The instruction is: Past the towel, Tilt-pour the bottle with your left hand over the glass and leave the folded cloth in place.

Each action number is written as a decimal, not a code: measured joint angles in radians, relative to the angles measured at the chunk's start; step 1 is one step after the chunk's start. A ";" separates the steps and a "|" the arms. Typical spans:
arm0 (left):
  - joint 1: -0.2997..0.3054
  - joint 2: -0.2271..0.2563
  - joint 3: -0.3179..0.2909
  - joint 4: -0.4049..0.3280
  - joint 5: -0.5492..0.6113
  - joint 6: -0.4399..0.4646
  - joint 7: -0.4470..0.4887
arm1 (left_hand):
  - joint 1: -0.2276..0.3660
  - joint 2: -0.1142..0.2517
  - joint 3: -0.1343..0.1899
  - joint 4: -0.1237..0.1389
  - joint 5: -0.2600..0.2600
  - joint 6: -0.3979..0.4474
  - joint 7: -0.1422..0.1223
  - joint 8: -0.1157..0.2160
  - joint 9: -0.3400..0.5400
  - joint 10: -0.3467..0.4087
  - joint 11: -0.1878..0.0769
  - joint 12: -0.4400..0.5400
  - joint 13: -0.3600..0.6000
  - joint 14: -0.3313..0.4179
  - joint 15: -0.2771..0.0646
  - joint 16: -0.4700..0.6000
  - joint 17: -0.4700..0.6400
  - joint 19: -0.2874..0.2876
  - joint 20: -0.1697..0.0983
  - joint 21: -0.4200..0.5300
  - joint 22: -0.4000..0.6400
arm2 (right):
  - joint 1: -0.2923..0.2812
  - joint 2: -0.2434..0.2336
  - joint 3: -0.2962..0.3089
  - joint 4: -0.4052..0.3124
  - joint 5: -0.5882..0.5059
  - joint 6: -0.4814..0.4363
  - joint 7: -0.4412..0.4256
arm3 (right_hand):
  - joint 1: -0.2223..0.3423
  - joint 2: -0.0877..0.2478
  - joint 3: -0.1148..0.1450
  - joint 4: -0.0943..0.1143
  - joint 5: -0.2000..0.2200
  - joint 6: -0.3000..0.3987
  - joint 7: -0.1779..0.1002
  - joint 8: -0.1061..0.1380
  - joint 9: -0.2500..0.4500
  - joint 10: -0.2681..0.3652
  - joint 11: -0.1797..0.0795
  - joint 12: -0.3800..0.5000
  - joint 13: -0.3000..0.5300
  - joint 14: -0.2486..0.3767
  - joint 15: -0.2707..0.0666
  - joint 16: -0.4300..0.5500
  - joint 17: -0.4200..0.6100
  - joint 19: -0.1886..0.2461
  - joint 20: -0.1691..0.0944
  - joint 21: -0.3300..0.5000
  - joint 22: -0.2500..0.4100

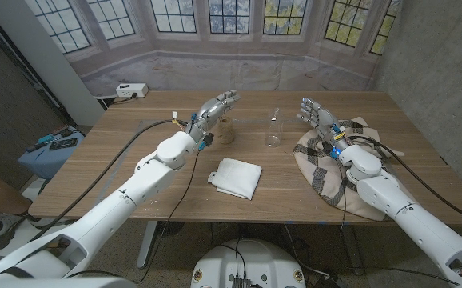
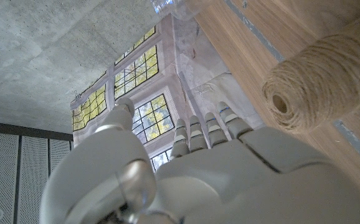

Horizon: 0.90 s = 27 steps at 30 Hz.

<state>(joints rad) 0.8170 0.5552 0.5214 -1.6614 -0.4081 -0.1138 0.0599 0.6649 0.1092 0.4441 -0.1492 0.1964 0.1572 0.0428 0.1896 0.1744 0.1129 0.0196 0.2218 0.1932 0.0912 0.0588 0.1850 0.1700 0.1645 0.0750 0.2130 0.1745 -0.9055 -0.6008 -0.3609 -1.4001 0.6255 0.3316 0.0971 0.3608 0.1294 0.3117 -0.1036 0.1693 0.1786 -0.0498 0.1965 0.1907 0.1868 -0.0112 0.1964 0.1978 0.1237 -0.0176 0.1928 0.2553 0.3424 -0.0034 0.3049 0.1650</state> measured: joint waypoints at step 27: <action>-0.064 -0.082 0.067 0.079 0.074 -0.014 0.016 | 0.017 -0.017 -0.011 -0.011 0.000 -0.020 -0.013 -0.010 0.000 -0.008 -0.007 -0.011 0.000 0.000 0.000 -0.004 0.000 0.011 -0.004 -0.006 0.000 | 0.036 -0.005 -0.002 0.042 0.010 0.006 0.054 | 0.000 0.000 0.004 -0.004 0.000 0.000 0.000 0.000 0.000 0.000 0.000 0.000 0.000 0.000 0.000 0.000 -0.012 0.005 0.005 -0.015 0.000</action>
<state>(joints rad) 0.7528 0.4734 0.5885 -1.5829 -0.3343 -0.1282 0.0763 0.6824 0.0917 0.4330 -0.1602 0.1964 0.1372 0.0303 0.1792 0.1743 0.1052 0.0122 0.2106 0.1930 0.0911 0.0589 0.1811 0.1698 0.1752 0.0714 0.2069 0.1745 -0.8691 -0.6055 -0.3624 -1.3581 0.6360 0.3376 0.1510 0.3608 0.1294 0.3157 -0.1079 0.1692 0.1786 -0.0498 0.1965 0.1908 0.1868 -0.0112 0.1964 0.1977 0.1237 -0.0176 0.1928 0.2436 0.3478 0.0019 0.2902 0.1650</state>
